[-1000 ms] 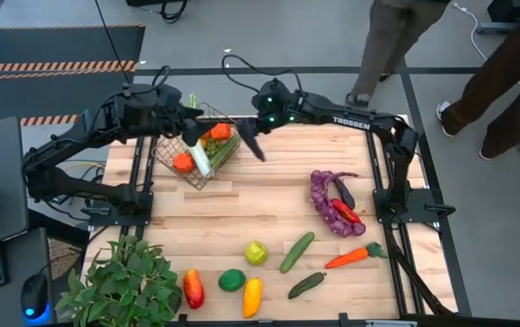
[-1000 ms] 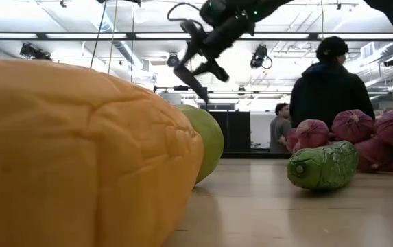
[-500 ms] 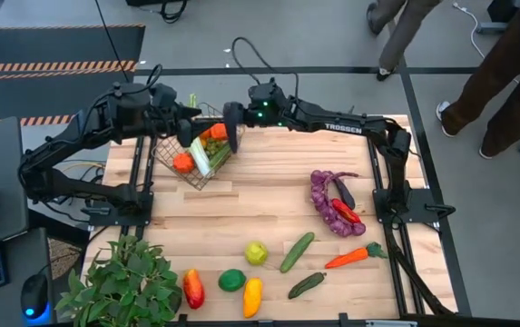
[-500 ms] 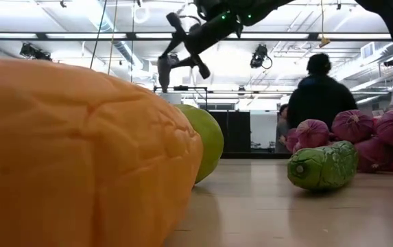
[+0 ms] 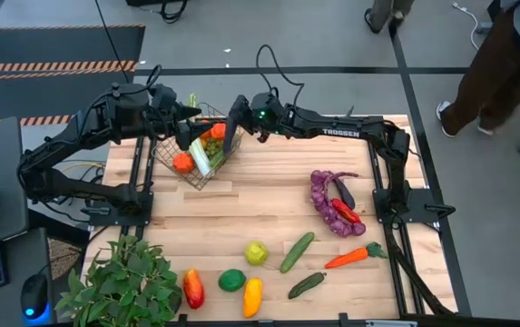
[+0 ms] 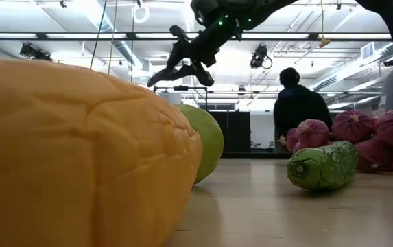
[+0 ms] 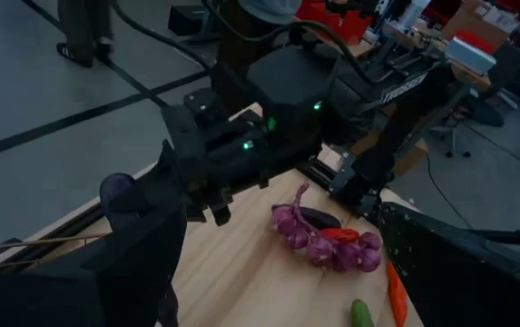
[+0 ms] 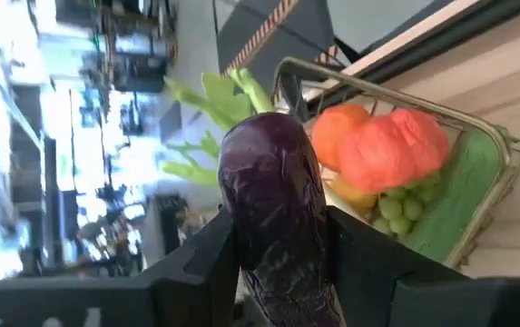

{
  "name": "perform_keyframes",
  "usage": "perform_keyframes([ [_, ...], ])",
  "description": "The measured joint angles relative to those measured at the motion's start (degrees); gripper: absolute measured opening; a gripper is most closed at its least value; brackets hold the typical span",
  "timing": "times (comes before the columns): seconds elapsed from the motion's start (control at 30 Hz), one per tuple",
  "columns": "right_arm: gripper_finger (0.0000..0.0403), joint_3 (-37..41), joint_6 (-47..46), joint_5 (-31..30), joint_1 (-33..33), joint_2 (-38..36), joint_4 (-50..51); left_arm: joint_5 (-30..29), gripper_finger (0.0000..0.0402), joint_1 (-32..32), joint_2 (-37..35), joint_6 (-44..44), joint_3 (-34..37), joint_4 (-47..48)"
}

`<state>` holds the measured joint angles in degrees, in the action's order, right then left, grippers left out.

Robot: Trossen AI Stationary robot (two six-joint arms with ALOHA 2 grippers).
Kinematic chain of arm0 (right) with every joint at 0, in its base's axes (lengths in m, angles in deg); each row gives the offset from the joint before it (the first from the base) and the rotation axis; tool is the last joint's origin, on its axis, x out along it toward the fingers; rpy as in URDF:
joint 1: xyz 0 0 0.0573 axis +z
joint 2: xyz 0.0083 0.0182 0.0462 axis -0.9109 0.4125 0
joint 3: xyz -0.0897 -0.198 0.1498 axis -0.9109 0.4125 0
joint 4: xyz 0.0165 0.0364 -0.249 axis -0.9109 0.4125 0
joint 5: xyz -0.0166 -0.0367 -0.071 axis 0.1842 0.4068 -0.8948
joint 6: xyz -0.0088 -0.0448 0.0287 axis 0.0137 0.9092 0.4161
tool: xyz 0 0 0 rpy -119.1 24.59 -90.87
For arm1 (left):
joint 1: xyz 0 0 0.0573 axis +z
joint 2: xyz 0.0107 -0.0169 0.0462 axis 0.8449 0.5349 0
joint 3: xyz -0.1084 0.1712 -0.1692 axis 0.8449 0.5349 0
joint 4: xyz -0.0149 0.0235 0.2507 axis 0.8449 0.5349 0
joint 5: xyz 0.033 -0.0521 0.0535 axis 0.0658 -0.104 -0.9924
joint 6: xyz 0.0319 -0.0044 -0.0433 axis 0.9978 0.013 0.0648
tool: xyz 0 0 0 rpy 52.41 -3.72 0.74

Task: Build produce basket
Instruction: Put the top eggplant into the wire basket

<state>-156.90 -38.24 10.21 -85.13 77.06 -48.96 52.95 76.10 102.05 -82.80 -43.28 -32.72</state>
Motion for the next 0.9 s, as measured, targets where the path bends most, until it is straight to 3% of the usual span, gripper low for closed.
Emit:
perform_keyframes([
  [0.17,0.0151,-0.02,-3.89,-7.03,0.97,0.00,-0.41,0.00,0.0373,0.00,0.01,1.10,0.00,-0.01],
  [0.33,0.0151,-0.02,-7.85,-10.30,1.09,0.49,-1.19,0.00,0.0373,0.00,0.01,1.08,0.00,-0.02],
  [0.5,0.0153,-0.31,-9.50,-8.90,1.65,3.72,-10.10,0.54,0.0373,-0.01,0.02,1.12,0.00,-0.02],
  [0.67,0.0159,-0.24,-8.35,-8.33,2.24,7.62,-19.46,2.67,0.0373,-0.02,-0.32,1.21,0.00,0.54],
  [0.9,0.0160,-0.22,4.90,-6.80,1.53,6.76,-17.59,5.35,0.0373,-0.03,-1.84,2.89,0.02,4.05],
])
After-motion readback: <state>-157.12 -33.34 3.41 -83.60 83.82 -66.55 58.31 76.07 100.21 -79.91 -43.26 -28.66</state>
